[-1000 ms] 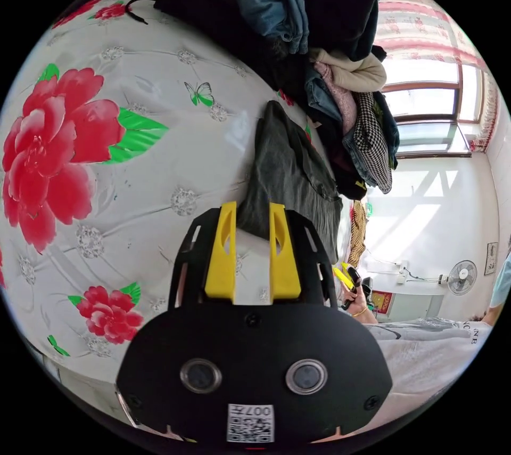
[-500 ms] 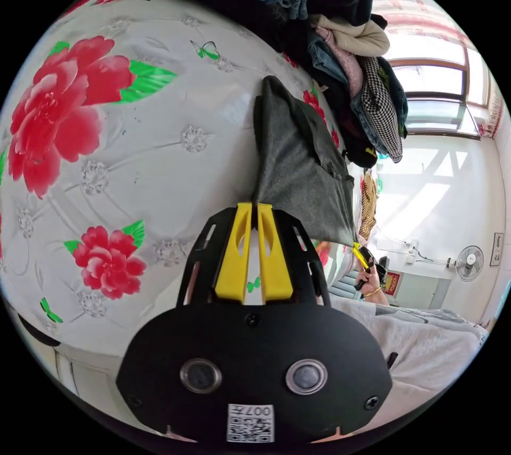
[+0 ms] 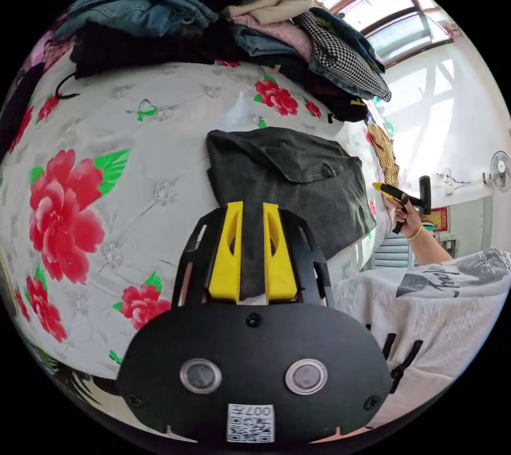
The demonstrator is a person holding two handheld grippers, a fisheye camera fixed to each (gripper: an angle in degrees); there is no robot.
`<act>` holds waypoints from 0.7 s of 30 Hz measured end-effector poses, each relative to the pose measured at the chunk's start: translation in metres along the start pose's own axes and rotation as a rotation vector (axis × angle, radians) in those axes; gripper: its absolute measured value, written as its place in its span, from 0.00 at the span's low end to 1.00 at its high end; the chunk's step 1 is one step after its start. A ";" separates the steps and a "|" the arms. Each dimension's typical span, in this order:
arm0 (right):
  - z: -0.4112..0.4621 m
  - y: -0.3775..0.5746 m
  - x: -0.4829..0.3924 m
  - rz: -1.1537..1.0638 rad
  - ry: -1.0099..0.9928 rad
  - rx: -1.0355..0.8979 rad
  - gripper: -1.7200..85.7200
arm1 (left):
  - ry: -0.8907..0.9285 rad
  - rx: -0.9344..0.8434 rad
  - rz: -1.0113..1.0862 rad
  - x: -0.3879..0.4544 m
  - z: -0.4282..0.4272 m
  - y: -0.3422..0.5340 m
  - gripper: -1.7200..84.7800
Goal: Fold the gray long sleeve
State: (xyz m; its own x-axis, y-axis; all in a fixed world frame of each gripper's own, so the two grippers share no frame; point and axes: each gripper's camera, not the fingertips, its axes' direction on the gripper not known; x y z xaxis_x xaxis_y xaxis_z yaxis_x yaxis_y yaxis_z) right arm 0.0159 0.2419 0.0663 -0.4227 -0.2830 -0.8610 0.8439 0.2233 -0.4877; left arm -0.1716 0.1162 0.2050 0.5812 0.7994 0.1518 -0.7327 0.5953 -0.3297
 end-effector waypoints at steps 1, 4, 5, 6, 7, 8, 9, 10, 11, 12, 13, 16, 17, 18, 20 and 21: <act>0.011 -0.008 -0.007 -0.026 -0.005 -0.019 0.08 | 0.011 -0.021 0.037 0.005 0.010 -0.011 0.11; 0.064 -0.041 -0.048 -0.170 0.032 -0.116 0.08 | 0.021 -0.143 0.183 0.032 0.058 -0.053 0.13; 0.080 -0.047 -0.066 -0.247 0.048 -0.141 0.08 | -0.009 -0.146 0.272 0.047 0.068 -0.062 0.12; 0.095 -0.051 -0.083 -0.323 0.080 -0.168 0.07 | -0.045 -0.144 0.359 0.060 0.077 -0.066 0.12; 0.103 -0.052 -0.091 -0.363 0.097 -0.183 0.07 | -0.061 -0.147 0.391 0.064 0.081 -0.066 0.12; 0.118 -0.052 -0.103 -0.433 0.130 -0.218 0.07 | -0.081 -0.168 0.433 0.068 0.092 -0.067 0.11; 0.135 -0.051 -0.111 -0.481 0.168 -0.257 0.07 | -0.098 -0.199 0.446 0.066 0.103 -0.066 0.09; 0.142 -0.051 -0.114 -0.500 0.184 -0.276 0.06 | -0.109 -0.212 0.444 0.064 0.107 -0.065 0.08; 0.152 -0.051 -0.117 -0.525 0.223 -0.289 0.05 | -0.129 -0.219 0.431 0.059 0.112 -0.063 0.06; 0.153 -0.052 -0.120 -0.551 0.257 -0.271 0.04 | -0.137 -0.209 0.400 0.052 0.113 -0.061 0.02; 0.154 -0.053 -0.120 -0.559 0.267 -0.273 0.04 | -0.136 -0.200 0.381 0.048 0.111 -0.060 0.02; 0.149 -0.070 -0.116 -0.551 0.239 -0.262 0.03 | -0.064 -0.133 0.311 0.032 0.098 -0.060 0.01; 0.146 -0.079 -0.112 -0.535 0.207 -0.253 0.02 | -0.050 -0.117 0.277 0.024 0.093 -0.061 0.01; 0.142 -0.090 -0.108 -0.509 0.176 -0.236 0.02 | -0.036 -0.097 0.246 0.016 0.089 -0.064 0.01; 0.135 -0.108 -0.099 -0.461 0.130 -0.199 0.02 | -0.014 -0.065 0.195 0.003 0.083 -0.068 0.01; 0.131 -0.119 -0.092 -0.421 0.111 -0.176 0.03 | 0.014 -0.051 0.168 -0.004 0.079 -0.070 0.01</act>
State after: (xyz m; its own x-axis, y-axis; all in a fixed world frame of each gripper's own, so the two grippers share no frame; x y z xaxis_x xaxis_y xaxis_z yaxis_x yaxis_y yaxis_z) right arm -0.0023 0.1188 0.2229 -0.7572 -0.2834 -0.5884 0.5265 0.2683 -0.8067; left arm -0.1508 0.0773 0.3006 0.4574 0.8859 0.0774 -0.8013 0.4483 -0.3962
